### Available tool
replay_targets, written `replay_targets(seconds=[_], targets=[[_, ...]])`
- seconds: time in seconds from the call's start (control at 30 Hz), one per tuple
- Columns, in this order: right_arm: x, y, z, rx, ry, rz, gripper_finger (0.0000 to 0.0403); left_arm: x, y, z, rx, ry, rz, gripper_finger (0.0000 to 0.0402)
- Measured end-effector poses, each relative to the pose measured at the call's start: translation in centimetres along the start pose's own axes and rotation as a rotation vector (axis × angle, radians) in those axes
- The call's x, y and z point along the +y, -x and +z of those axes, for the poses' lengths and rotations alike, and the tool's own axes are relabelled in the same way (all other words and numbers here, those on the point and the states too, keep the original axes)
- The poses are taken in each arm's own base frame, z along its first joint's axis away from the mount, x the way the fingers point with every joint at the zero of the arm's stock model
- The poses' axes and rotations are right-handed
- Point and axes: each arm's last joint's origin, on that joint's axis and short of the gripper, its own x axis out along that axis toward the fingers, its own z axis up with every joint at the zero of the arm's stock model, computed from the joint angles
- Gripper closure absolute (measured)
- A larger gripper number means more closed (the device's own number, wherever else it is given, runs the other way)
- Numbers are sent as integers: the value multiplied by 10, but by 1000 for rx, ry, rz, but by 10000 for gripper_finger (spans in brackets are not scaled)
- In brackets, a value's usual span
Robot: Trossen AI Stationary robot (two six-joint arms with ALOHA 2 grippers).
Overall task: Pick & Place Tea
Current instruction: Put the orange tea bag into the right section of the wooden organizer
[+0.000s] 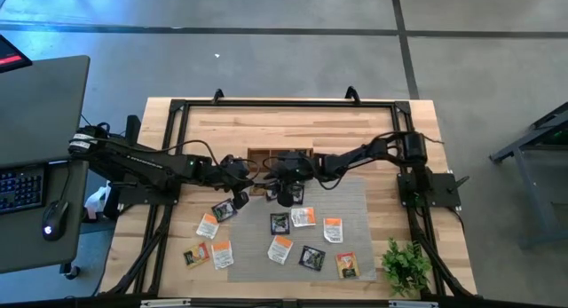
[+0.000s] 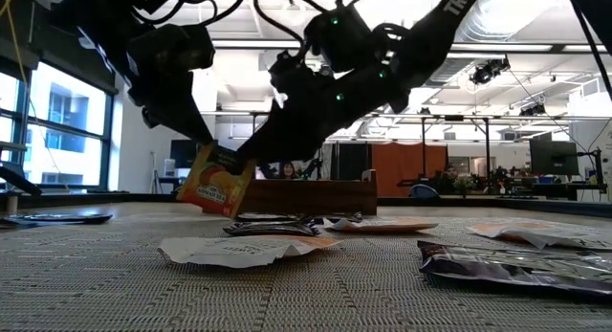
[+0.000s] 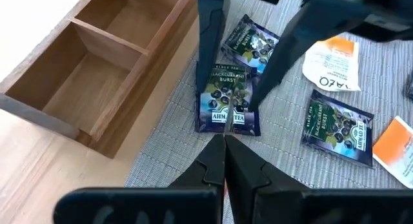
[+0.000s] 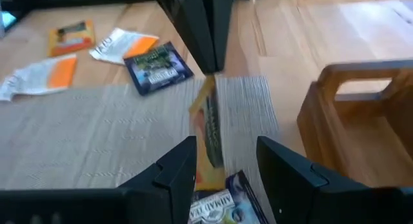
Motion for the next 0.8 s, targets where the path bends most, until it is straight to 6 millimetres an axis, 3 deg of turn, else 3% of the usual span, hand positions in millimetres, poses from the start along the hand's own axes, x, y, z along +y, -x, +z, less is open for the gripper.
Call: replay_targets(seconds=[0.23, 0.53, 0.8], targets=[[0, 0, -1, 5, 1, 9, 277, -1, 0, 3, -36, 7, 10, 401], [0, 0, -1, 5, 3, -3, 393, 0, 0, 3, -40, 4, 26, 401], [0, 0, -1, 5, 3, -5, 398, 1, 0, 3, -48, -78, 58, 384]])
